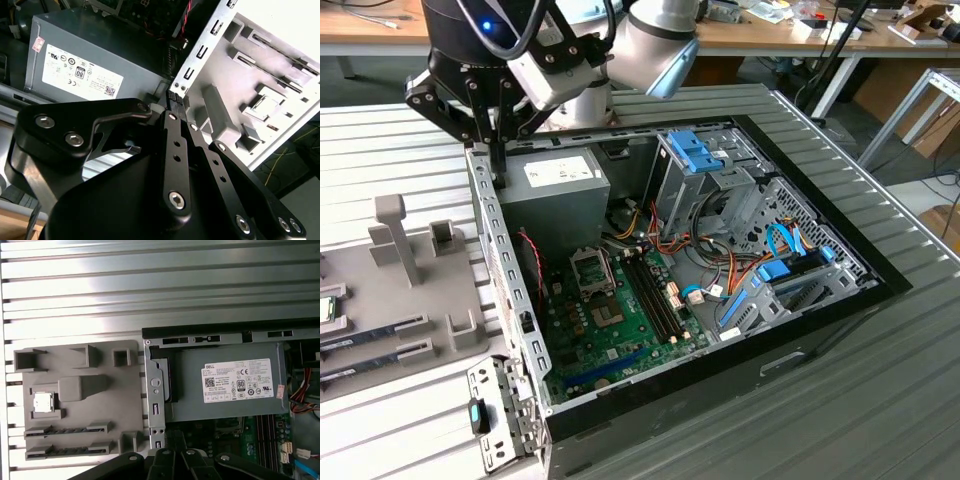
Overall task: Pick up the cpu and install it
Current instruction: 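Reach for the cpu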
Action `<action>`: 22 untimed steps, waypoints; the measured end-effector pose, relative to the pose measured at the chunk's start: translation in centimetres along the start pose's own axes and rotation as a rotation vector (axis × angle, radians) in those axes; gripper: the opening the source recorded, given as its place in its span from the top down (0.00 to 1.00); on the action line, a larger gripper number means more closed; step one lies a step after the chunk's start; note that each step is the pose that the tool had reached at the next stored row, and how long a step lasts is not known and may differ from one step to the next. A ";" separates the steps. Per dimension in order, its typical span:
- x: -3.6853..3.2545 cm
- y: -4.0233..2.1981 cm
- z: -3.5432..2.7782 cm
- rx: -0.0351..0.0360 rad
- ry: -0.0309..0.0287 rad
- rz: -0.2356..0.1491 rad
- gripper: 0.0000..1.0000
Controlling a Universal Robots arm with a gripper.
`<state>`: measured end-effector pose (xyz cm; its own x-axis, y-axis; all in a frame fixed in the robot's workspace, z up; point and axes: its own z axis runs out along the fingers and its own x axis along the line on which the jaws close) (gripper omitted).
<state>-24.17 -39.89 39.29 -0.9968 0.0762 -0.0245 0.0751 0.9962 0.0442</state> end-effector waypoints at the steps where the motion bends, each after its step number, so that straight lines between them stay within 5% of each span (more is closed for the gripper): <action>1: 0.08 0.00 0.00 0.0000 0.0000 0.000 0.89; 22: 1.35 -0.10 -0.04 0.0000 0.0000 0.000 0.89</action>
<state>-25.53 -39.89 39.29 -0.9968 0.0762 -0.0245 0.0751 0.9962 0.0442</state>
